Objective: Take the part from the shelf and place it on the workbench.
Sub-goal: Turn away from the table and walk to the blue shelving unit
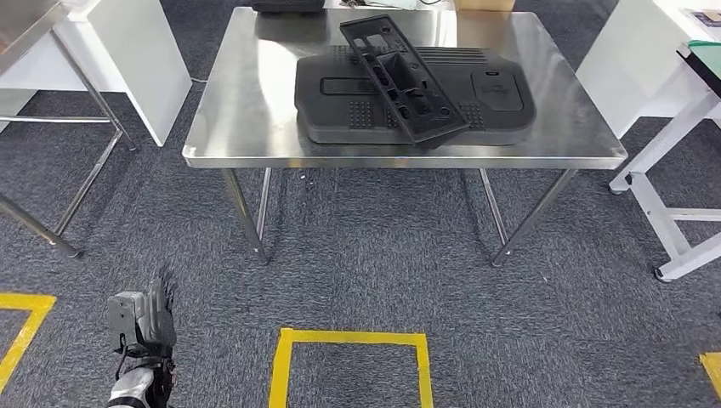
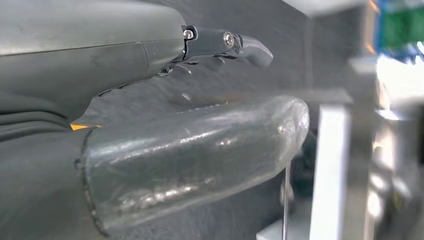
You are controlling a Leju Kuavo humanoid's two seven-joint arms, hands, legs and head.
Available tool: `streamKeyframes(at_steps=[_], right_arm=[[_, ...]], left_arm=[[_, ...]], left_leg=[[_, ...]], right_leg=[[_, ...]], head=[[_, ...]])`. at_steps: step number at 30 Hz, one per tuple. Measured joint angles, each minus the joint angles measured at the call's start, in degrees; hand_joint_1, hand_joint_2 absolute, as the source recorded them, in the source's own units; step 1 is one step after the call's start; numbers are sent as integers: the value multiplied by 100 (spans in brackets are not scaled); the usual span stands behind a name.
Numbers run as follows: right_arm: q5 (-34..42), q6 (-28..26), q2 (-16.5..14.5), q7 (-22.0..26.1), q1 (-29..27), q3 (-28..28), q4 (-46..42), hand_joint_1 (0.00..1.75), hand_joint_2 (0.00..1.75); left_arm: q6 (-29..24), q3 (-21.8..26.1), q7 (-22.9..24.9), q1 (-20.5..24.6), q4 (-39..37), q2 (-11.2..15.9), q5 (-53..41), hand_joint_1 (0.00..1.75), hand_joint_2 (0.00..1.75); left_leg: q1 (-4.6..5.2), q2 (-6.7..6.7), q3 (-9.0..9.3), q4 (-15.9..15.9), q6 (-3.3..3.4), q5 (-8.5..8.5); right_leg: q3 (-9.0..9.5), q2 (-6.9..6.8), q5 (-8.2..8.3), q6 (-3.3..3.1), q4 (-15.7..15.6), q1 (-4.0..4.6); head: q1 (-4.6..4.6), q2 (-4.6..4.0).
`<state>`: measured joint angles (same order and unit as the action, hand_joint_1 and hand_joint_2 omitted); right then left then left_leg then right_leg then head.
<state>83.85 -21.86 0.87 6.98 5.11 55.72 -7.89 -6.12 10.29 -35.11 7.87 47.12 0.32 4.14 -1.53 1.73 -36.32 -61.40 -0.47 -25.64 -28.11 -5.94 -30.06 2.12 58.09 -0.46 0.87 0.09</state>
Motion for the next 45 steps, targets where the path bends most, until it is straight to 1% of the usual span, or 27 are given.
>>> streamKeyframes(at_steps=[2, 4, 6, 7, 8, 10, 11, 13, 15, 16, 17, 20, 22, 23, 24, 26, 28, 31, 33, 35, 37, 38, 39, 40, 42, 44, 45], right_arm=[[0, -28, -23, 2, 6, 12, -1, 0, 0], [-8, -62, -46, -16, -4, 41, -1, 0, 0], [-24, -81, -58, -39, -15, 76, 0, 0, 0], [-30, -89, -63, -48, -20, 90, 0, 0, 0], [-34, -95, -67, -56, -23, 101, 0, 0, 0], [-39, -104, -72, -87, -24, 122, 0, 0, 0], [-43, -109, -75, -107, -21, 136, 0, 0, 0], [-60, -119, -91, -151, -6, 173, 0, 0, 0], [-100, -122, -124, -194, 21, 214, -1, 0, 0], [-130, -122, -140, -216, 29, 240, -1, 0, 0], [-175, -121, -155, -237, 26, 273, 0, 0, 0], [-357, -117, -166, -279, -17, 412, 2, 0, 0], [-567, -133, -167, -339, -23, 547, 2, 0, 0], [-707, -150, -169, -384, -12, 635, 2, 0, 0], [-871, -172, -173, -437, 3, 744, 2, 0, 0], [-1193, -202, -179, -532, 36, 1009, 2, 0, 0], [-1398, -216, -179, -589, 63, 1259, 2, 0, 0], [-1549, -224, -185, -660, 111, 1556, 2, 0, 0], [-1655, -227, -198, -735, 129, 1727, 2, 0, 0], [-1712, -227, -209, -791, 122, 1870, 2, 0, 0], [-1727, -227, -222, -815, 118, 1970, 2, 0, 0], [-1731, -227, -229, -819, 118, 2006, 2, 0, 0], [-1732, -227, -233, -821, 119, 2037, 2, 0, 0], [-1734, -227, -234, -823, 120, 2064, 2, 0, 0], [-1745, -232, -235, -829, 123, 2104, 3, 0, 0], [-1737, -257, -240, -836, 135, 2135, 3, 0, 0], [-1719, -281, -246, -838, 145, 2146, 2, 0, 0]], left_arm=[[-149, 274, -159, 27, -567, -54, 17, 0, 0], [-373, 544, -229, 33, -1168, -107, 29, 0, 0], [-589, 732, -160, 18, -1595, -140, 39, 0, 0], [-688, 811, -89, 1, -1807, -152, 36, 0, 0], [-801, 885, 17, -28, -2007, -165, 28, 0, 0], [-1037, 993, 268, -82, -2341, -200, -1, 0, 0], [-1157, 1033, 402, -100, -2477, -221, -23, 0, 0], [-1374, 1102, 655, -150, -2730, -260, -72, 0, 0], [-1545, 1156, 939, -256, -2933, -284, -103, 0, 0], [-1604, 1184, 1094, -318, -3023, -296, -110, 0, 0], [-1659, 1210, 1259, -375, -3105, -310, -112, 0, 0], [-1798, 1255, 1711, -453, -3278, -352, -133, 0, 0], [-1914, 1267, 2093, -478, -3359, -385, -194, 0, 0], [-1985, 1271, 2305, -497, -3389, -402, -238, 0, 0], [-2057, 1272, 2511, -513, -3413, -418, -279, 0, 0], [-2166, 1272, 2804, -524, -3443, -458, -336, 0, 0], [-2222, 1272, 2948, -515, -3458, -501, -357, 0, 0], [-2272, 1272, 3044, -520, -3503, -550, -381, 0, 0], [-2306, 1271, 3094, -524, -3528, -577, -427, 0, 0], [-2324, 1272, 3110, -515, -3530, -600, -463, 0, 0], [-2326, 1272, 3113, -511, -3532, -616, -473, 0, 0], [-2326, 1272, 3115, -515, -3535, -621, -474, 0, 0], [-2326, 1272, 3118, -519, -3538, -624, -475, 0, 0], [-2326, 1272, 3121, -523, -3541, -628, -475, 0, 0], [-2330, 1272, 3136, -522, -3545, -636, -485, 0, 0], [-2344, 1271, 3182, -525, -3547, -642, -537, 0, 0], [-2331, 1270, 3214, -534, -3551, -643, -579, 0, 0]], left_leg=[[-17, -120, -27, 34, 82, 43], [-15, -225, -70, 51, 143, 83], [-6, -366, -117, 52, 176, 111], [-4, -442, -128, 52, 180, 123], [-3, -522, -133, 52, 174, 136], [-5, -665, -141, 54, 140, 170], [1, -735, -147, 58, 113, 188], [12, -839, -154, 92, 43, 232], [13, -913, -155, 146, -36, 286], [16, -871, -176, 129, -62, 272], [21, -753, -237, 18, -81, 183], [33, -291, -642, -911, -118, -403], [31, -204, -798, -1376, -143, -577], [31, -175, -720, -1314, -145, -514], [31, -126, -529, -1041, -140, -374], [47, 144, -51, -290, -100, -122], [74, 318, 165, 78, -25, -54], [100, 134, 131, 110, 88, -23], [70, -13, 92, 139, 174, 34], [50, -171, 36, 152, 244, 88], [50, -344, -23, 151, 264, 131], [48, -431, -45, 150, 256, 153], [44, -518, -62, 150, 240, 174], [38, -607, -77, 150, 217, 198], [38, -762, -105, 145, 156, 246], [53, -874, -128, 160, 81, 293], [60, -926, -131, 184, 37, 318]], right_leg=[[-162, 225, -171, 8, 295, -25], [-533, 482, -473, -30, 999, -34], [-848, 549, -623, -29, 1554, -33], [-871, 563, -573, -1, 1551, -34], [-791, 586, -444, 34, 1338, -33], [-460, 742, -125, 73, 599, -31], [-325, 832, -8, 60, 291, -21], [-226, 929, 79, -3, 45, 8], [-208, 828, 131, -82, 13, 6], [-191, 772, 164, -126, -10, -9], [-179, 705, 198, -172, -33, -24], [-187, 477, 236, -232, -54, -5], [-196, 308, 234, -232, -51, 17], [-194, 227, 232, -232, -48, 20], [-187, 155, 228, -229, -46, 21], [-176, 20, 202, -199, -30, 58], [-163, -86, 170, -151, -19, 106], [-113, -207, 158, -84, -32, 95], [-207, 77, 15, -45, 166, 63], [-509, 463, -322, -63, 819, 33], [-845, 562, -587, -67, 1526, 19], [-903, 571, -595, -37, 1634, 12], [-853, 584, -516, 9, 1519, 2], [-691, 625, -367, 58, 1186, -13], [-301, 856, -78, 102, 373, -37], [-142, 990, 45, 44, 5, -20], [-150, 946, 68, -5, -3, 8]], head=[[-24, 0], [-48, 0], [-49, 0], [-49, 0], [-48, 0], [-47, 0], [-47, 0], [-42, 0], [-41, 0], [-38, 0], [-25, 0], [11, 0], [10, 0], [12, 0], [11, 0], [11, 0], [-7, 0], [-29, 0], [-34, 0], [-45, 0], [-46, 0], [-46, 0], [-46, 0], [-47, 0], [-49, 0], [-45, 0], [-44, 0]])
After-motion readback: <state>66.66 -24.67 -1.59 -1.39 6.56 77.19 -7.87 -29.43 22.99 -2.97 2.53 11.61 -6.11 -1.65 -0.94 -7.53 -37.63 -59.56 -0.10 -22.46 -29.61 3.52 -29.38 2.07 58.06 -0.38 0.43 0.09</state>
